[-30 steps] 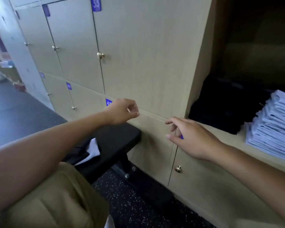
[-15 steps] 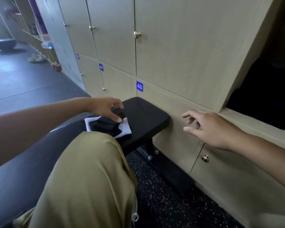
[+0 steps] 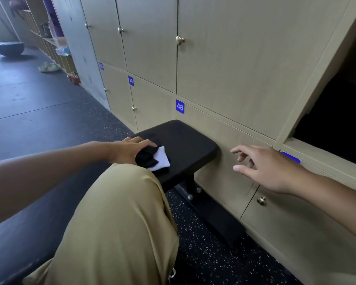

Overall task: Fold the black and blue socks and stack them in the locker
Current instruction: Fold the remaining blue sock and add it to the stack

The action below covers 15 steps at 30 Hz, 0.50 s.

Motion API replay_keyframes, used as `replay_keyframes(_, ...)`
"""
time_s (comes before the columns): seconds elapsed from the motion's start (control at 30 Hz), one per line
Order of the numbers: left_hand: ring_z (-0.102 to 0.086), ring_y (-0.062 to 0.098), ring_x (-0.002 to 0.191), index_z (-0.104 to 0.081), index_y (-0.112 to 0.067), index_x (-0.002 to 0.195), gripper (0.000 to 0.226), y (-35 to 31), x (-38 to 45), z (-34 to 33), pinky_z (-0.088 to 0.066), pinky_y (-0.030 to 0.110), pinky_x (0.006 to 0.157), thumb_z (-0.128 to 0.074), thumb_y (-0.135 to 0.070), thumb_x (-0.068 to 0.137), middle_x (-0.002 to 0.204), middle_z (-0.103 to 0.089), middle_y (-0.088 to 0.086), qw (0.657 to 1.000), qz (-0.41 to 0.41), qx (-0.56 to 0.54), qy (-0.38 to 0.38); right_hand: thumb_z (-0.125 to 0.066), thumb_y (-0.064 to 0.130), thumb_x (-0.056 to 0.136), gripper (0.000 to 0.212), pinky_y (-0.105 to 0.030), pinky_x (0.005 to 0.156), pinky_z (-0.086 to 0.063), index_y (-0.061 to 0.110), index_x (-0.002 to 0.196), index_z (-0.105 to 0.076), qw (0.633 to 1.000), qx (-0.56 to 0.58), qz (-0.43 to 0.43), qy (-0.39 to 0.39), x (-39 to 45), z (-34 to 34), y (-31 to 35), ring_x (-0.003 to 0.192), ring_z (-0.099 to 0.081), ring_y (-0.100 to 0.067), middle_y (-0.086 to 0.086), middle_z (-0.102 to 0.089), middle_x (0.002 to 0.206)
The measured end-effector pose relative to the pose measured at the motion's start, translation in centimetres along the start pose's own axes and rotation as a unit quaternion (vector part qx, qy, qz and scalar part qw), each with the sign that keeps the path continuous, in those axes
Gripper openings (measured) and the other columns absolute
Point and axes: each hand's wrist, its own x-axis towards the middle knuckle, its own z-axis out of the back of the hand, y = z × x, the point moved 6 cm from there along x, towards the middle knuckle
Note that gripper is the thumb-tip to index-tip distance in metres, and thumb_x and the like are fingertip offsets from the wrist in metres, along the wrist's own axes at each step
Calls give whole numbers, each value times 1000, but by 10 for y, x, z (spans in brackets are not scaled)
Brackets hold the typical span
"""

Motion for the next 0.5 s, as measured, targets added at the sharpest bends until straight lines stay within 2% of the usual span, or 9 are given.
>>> replay_keyframes(0.07, -42, 20, 132, -27, -55, 141, 85, 2, -1, 2, -40, 46, 111, -65, -71, 67, 139, -42, -11, 1000, -10, 3, -27, -59, 46, 97, 37, -36, 85, -53, 39, 132, -51, 1000, -5, -3, 5, 1, -2, 0, 87, -60, -5, 20, -56, 109)
replay_keyframes(0.2, -56, 11, 110, -47, -43, 136, 69, -3, -9, 11, -48, 35, 96, -53, -63, 70, 121, -56, -15, 996, -23, -20, -85, -59, 46, 97, 37, -36, 83, -53, 40, 132, -50, 1000, -8, -5, 12, 5, -6, 3, 88, -60, -5, 19, -56, 110)
replay_keyframes(0.3, -62, 16, 92, -62, -33, 116, 31, -1, -13, 23, -51, 35, 79, -57, -39, 85, 98, -69, -8, 988, -9, -57, -144, -58, 47, 97, 36, -36, 84, -53, 40, 132, -50, 1000, -9, 4, 15, 10, -9, 8, 88, -60, -5, 19, -56, 109)
replay_keyframes(0.37, -63, 19, 85, -65, -23, 102, 17, 2, -14, 31, -50, 35, 76, -58, -26, 88, 86, -70, -3, 980, 5, -83, -180, -58, 47, 97, 37, -37, 85, -53, 39, 132, -50, 1000, -11, 12, 15, 14, -11, 12, 87, -61, -5, 19, -56, 108)
replay_keyframes(0.5, -62, 22, 79, -65, -15, 92, 10, 7, -15, 44, -48, 34, 71, -60, -23, 90, 79, -69, 1, 970, 19, -111, -216, -58, 46, 97, 37, -36, 85, -52, 39, 132, -49, 1000, -12, 21, 17, 22, -14, 20, 88, -60, -5, 19, -56, 108)
